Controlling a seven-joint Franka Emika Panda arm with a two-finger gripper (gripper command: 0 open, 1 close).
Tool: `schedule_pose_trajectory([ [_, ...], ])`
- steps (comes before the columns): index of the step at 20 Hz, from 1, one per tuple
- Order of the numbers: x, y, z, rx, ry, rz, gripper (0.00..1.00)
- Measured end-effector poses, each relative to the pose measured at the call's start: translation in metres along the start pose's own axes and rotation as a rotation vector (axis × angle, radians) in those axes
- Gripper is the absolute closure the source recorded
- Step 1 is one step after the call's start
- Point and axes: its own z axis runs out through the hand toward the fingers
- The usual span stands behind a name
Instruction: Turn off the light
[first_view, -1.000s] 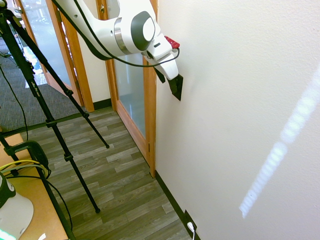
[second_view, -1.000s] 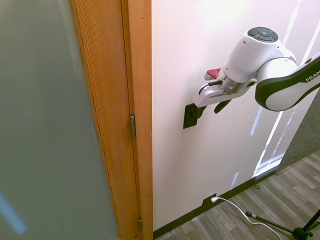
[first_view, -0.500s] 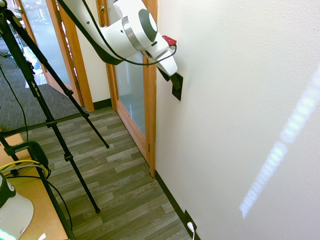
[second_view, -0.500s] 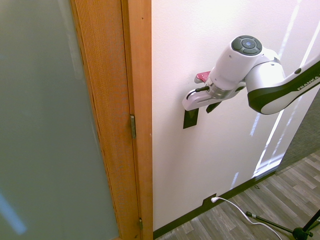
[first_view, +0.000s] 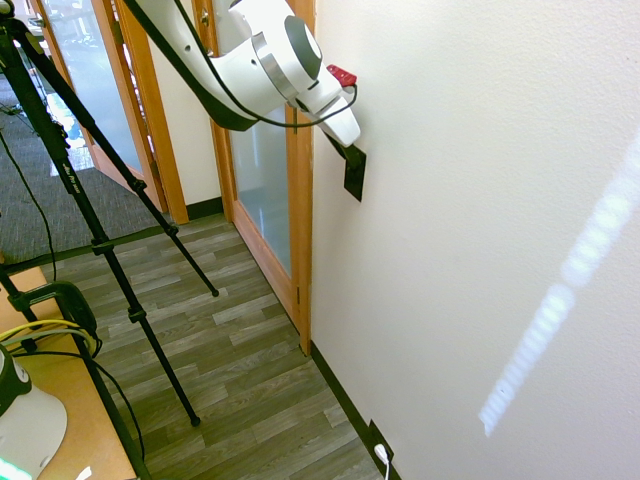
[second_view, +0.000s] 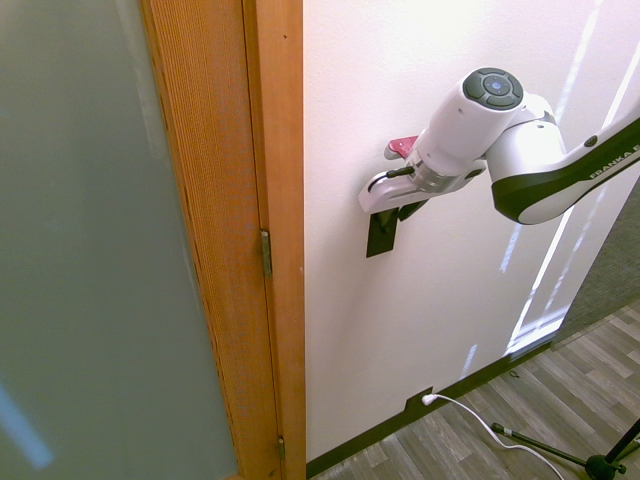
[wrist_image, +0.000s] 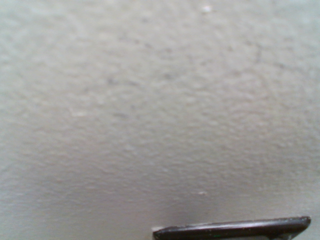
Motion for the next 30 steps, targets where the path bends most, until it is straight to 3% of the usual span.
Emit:
schedule_pose_trajectory([
  [17,-0.017,0.002,0.039,-0.051,-0.019,0.001,1.0],
  [18,-0.017,0.001,0.04,-0.052,-0.02,0.003,0.0],
  [30,-0.027,0.023,0.037,0.035,-0.025,-0.032,0.0],
])
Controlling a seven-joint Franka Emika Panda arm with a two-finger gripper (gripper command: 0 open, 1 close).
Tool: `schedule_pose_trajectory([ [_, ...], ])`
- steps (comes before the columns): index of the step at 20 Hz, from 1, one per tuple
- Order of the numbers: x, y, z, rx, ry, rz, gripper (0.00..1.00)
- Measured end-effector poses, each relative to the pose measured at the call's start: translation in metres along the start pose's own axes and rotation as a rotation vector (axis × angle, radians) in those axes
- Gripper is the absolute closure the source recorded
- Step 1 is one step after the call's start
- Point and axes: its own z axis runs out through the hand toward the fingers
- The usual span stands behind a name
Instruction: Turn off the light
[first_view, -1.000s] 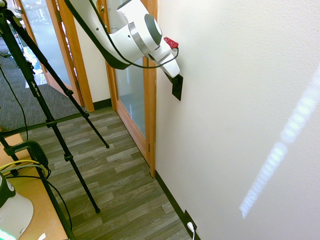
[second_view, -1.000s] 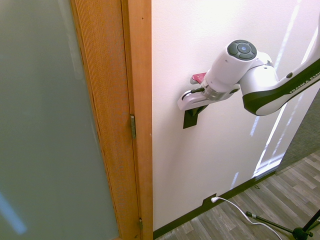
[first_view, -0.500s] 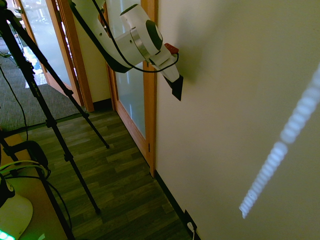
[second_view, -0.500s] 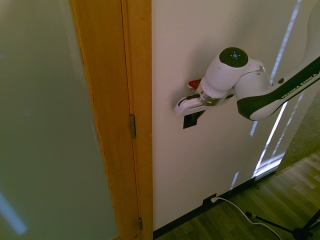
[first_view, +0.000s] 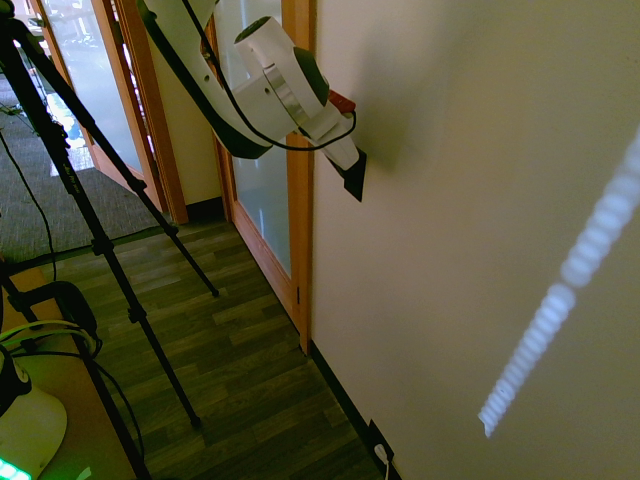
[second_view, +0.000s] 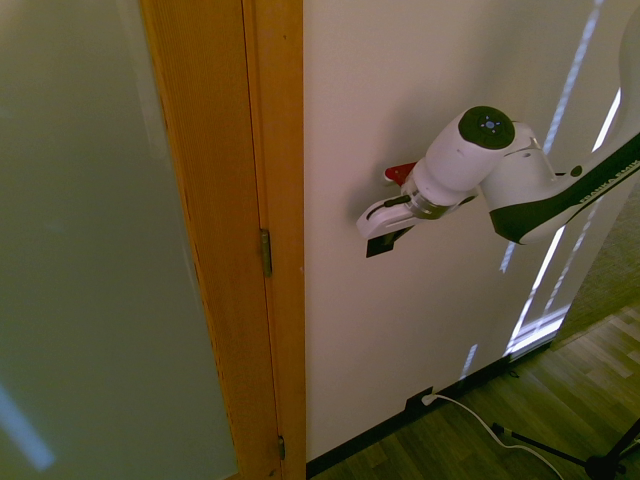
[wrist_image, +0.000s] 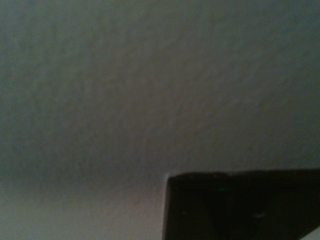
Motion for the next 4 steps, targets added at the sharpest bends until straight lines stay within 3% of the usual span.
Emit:
schedule_pose_trajectory([
  [4,-0.0113,0.0111,-0.0054,0.042,0.006,0.008,0.0],
])
